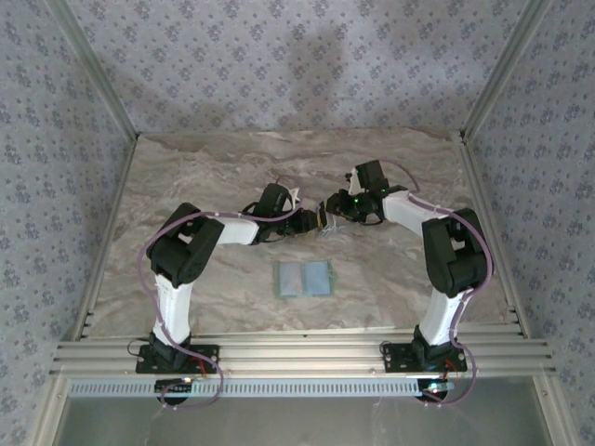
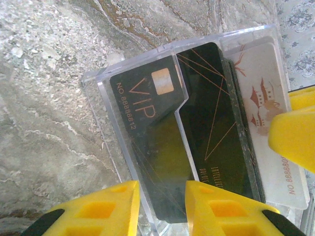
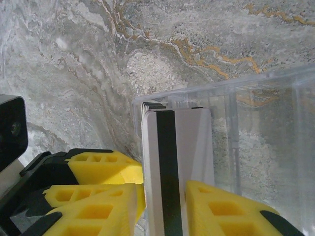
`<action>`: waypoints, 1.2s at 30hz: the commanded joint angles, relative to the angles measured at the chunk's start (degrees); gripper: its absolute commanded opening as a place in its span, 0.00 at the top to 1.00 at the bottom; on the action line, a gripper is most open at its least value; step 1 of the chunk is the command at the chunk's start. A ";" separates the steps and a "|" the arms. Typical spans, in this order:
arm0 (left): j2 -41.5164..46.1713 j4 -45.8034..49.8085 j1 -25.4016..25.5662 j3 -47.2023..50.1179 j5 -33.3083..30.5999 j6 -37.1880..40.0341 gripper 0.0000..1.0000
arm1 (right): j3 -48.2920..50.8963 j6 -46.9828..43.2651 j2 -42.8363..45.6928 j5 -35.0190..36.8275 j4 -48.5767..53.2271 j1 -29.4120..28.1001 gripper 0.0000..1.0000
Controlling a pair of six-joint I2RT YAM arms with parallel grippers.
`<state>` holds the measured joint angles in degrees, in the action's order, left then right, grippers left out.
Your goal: Put the credit cards into the card holder
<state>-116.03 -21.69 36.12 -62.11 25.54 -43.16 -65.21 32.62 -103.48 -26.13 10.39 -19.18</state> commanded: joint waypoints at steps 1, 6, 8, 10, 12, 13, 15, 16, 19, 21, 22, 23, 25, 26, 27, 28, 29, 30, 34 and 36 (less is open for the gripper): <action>-1.83 -0.72 0.65 -1.34 0.06 -0.24 0.70 | 1.19 1.52 1.75 -5.46 0.38 -0.53 0.69; -1.83 -0.72 0.62 -1.26 0.08 -0.24 0.70 | 1.31 1.57 2.05 -5.38 0.32 -0.33 0.74; -1.83 -0.81 0.65 -1.26 0.04 -0.19 0.70 | 1.40 1.70 1.98 -5.50 0.19 -0.26 0.75; -1.90 -0.74 0.64 -1.26 0.03 -0.21 0.70 | 1.58 1.74 2.19 -5.62 0.03 -0.25 0.76; -1.99 -0.72 0.66 -1.34 0.04 -0.19 0.70 | 1.67 1.85 2.47 -5.69 0.10 -0.24 0.78; -2.01 -0.72 0.67 -1.33 0.03 -0.24 0.70 | 1.74 1.75 2.71 -5.46 0.19 -0.24 0.78; -1.88 -0.71 0.65 -1.33 0.04 -0.16 0.71 | 1.91 1.66 3.45 -4.23 0.92 -0.08 0.79; -1.79 -0.68 0.68 -1.36 0.03 -0.09 0.70 | 2.09 1.66 3.81 -3.60 1.14 0.07 0.81; -1.75 -0.56 0.62 -1.44 -0.05 -0.15 0.71 | 2.55 1.51 5.06 -1.87 2.00 0.17 0.82; -1.75 -0.53 0.70 -1.44 -0.05 -0.14 0.71 | 2.41 1.06 5.78 0.41 3.38 0.11 0.85; -1.66 -0.42 0.67 -1.35 -0.05 -0.08 0.71 | 2.58 1.04 6.05 0.86 3.62 0.06 0.85; -1.45 -0.43 0.69 -1.25 -0.10 0.07 0.71 | 2.53 0.88 6.11 1.39 3.80 0.18 0.87; -0.84 0.10 0.64 -1.20 -0.14 0.35 0.71 | 2.25 0.61 6.04 2.66 4.81 0.11 0.94; -0.25 0.64 0.54 -1.11 -0.35 0.65 0.71 | 2.19 0.34 6.07 3.81 5.51 0.12 0.96; 0.59 1.06 0.53 -0.88 -0.77 1.08 0.71 | 2.19 0.23 6.17 4.95 6.06 0.11 0.99; 1.47 1.51 0.46 -0.55 -1.20 1.36 0.71 | 2.37 0.23 6.36 5.93 6.42 0.11 1.00; 2.61 1.82 0.45 -0.10 -1.65 1.77 0.71 | 2.60 0.29 6.59 6.86 6.55 0.11 1.00; 3.76 2.00 0.45 0.34 -1.96 1.99 0.71 | 2.91 0.37 6.79 7.53 6.55 0.11 1.00; 6.53 3.44 0.85 0.59 -1.99 2.96 0.71 | 3.41 0.54 7.50 8.87 6.75 0.16 1.00; 7.57 4.13 1.63 0.04 -1.97 3.40 0.71 | 3.57 0.50 7.88 9.12 6.93 0.19 1.00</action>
<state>-112.18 -19.05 36.56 -61.67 23.94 -41.80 -62.50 33.23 -97.49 -18.72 15.16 -18.79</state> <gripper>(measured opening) 0.291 0.065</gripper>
